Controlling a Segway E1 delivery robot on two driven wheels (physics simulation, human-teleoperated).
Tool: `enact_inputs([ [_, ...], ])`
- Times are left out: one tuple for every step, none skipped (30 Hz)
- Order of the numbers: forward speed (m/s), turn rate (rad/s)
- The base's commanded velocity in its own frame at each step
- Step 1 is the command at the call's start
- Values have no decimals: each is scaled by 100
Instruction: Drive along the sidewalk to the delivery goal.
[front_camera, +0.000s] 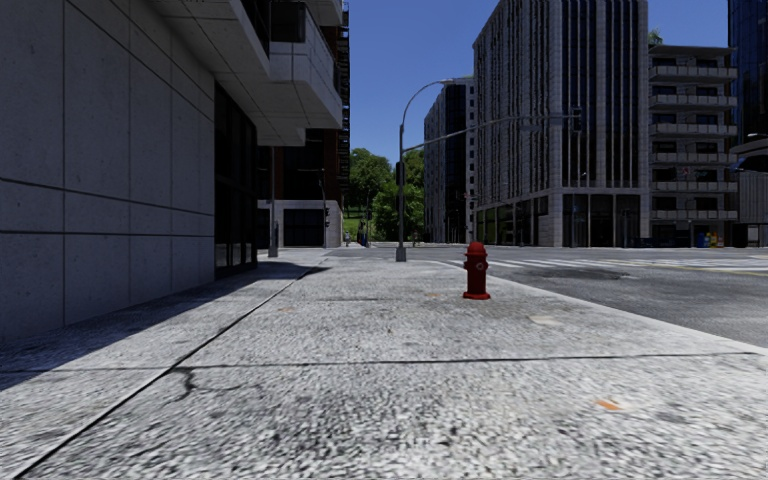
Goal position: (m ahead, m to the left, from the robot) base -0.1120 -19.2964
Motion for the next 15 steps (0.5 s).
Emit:
enact_inputs([
  [200, 0],
  [200, 0],
  [200, 0],
  [200, 0],
  [200, 0],
  [200, 0],
  [200, 0],
  [200, 0],
  [200, 0],
  [200, 0],
  [200, 0],
  [200, 0],
  [200, 0],
  [200, 0],
  [200, 0],
])
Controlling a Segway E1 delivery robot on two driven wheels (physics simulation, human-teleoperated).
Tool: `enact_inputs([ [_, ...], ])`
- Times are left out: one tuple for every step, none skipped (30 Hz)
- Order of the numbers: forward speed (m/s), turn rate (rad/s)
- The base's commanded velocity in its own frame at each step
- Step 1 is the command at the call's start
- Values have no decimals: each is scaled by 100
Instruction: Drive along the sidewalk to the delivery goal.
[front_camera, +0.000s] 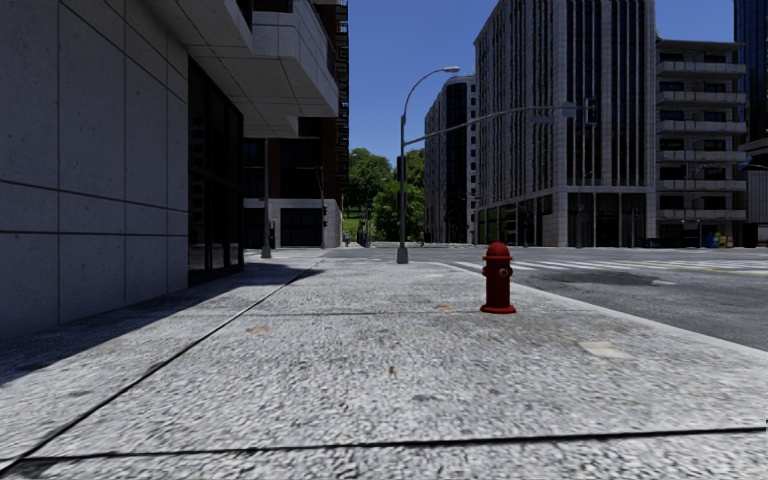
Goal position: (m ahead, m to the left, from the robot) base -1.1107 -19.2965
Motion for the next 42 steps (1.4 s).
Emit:
enact_inputs([
  [200, 0],
  [200, 0],
  [200, 0],
  [200, 0],
  [200, 0],
  [200, 0],
  [200, 0],
  [200, 0],
  [200, 0],
  [200, 0],
  [200, 0],
  [200, 0],
  [200, 0],
  [200, 0],
  [200, 0],
  [200, 0],
  [200, 0],
  [200, 0],
  [200, 0],
  [200, 0],
  [200, 0],
  [200, 0],
  [200, 0],
  [200, 0],
  [200, 0],
  [200, 0],
  [200, 0],
  [200, 0],
  [200, 0],
  [200, 0],
  [200, 0],
  [200, 0],
  [200, 0],
  [200, 0],
  [200, 0],
  [200, 0],
  [200, 0],
  [200, 0],
  [200, 0],
  [200, 0],
  [200, 0],
  [200, 0],
])
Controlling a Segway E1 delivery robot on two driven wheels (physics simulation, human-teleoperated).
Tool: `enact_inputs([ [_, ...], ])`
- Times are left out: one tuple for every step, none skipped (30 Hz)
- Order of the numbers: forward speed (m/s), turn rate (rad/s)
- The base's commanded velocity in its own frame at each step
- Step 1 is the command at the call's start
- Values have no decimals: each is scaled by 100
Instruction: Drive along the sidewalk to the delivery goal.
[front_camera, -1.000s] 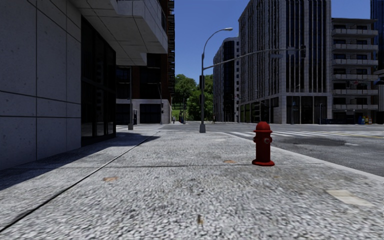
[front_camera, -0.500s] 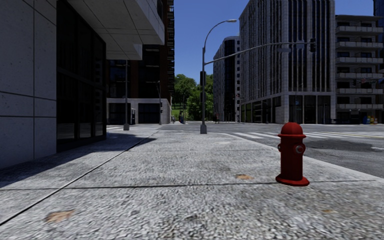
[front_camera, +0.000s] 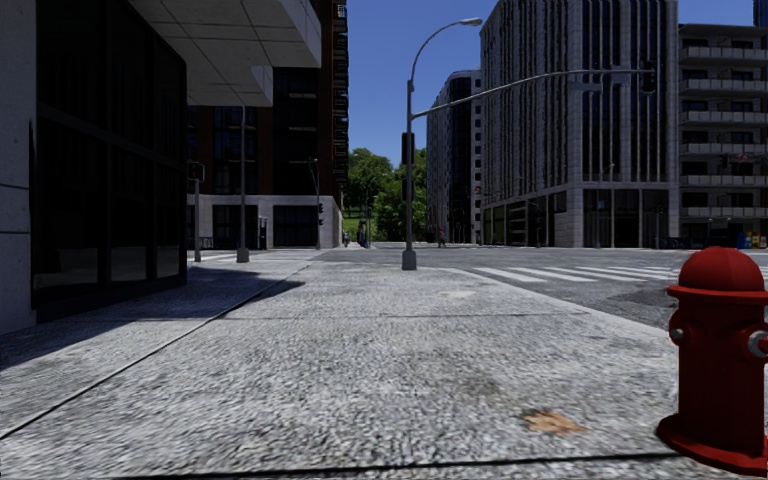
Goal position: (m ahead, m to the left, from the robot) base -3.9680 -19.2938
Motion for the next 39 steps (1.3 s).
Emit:
enact_inputs([
  [200, 0],
  [200, 0],
  [200, 0],
  [200, 0],
  [200, 0],
  [200, 0],
  [200, 0],
  [200, 0],
  [200, 0],
  [200, 0],
  [200, 0],
  [200, 0],
  [200, 0],
  [200, 0],
  [200, 0],
  [200, 0],
  [200, 0],
  [200, 0],
  [200, 0],
  [200, 0],
  [200, 0],
  [200, 0],
  [200, 0],
  [200, 0],
  [200, 0],
  [200, 0],
  [200, 0],
  [200, 0],
  [200, 0],
  [200, 0],
  [200, 0],
  [200, 0],
  [200, 0],
  [200, 0],
  [200, 0],
  [200, 0],
  [200, 0],
  [200, 0],
  [200, 0],
])
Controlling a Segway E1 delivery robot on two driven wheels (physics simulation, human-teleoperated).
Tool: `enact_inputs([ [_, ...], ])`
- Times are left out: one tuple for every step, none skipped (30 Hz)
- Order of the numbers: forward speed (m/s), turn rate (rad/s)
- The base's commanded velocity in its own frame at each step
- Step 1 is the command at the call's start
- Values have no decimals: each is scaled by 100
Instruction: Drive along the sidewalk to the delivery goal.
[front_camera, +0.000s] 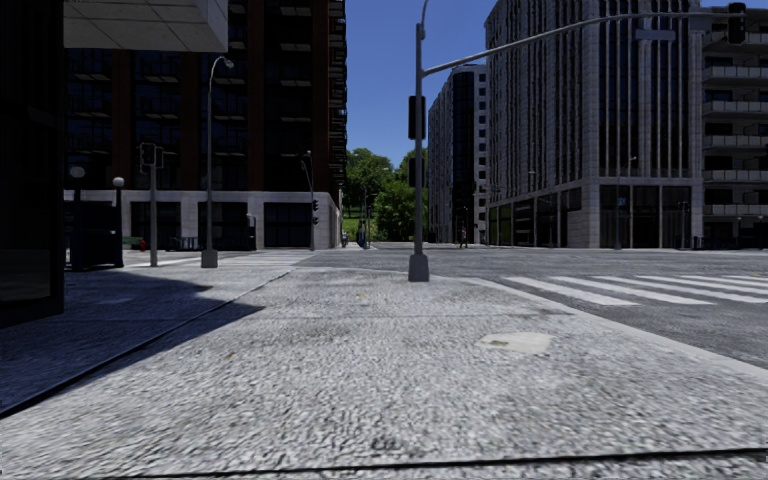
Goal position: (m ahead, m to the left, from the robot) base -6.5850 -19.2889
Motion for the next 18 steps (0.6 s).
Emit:
enact_inputs([
  [200, 0],
  [200, 0],
  [200, 0],
  [200, 0],
  [200, 0],
  [200, 0],
  [200, 0],
  [200, 0],
  [200, 0],
  [200, 0],
  [200, 0],
  [200, 0],
  [200, 0],
  [200, 0],
  [200, -8],
  [200, -8],
  [200, -22],
  [200, -35],
])
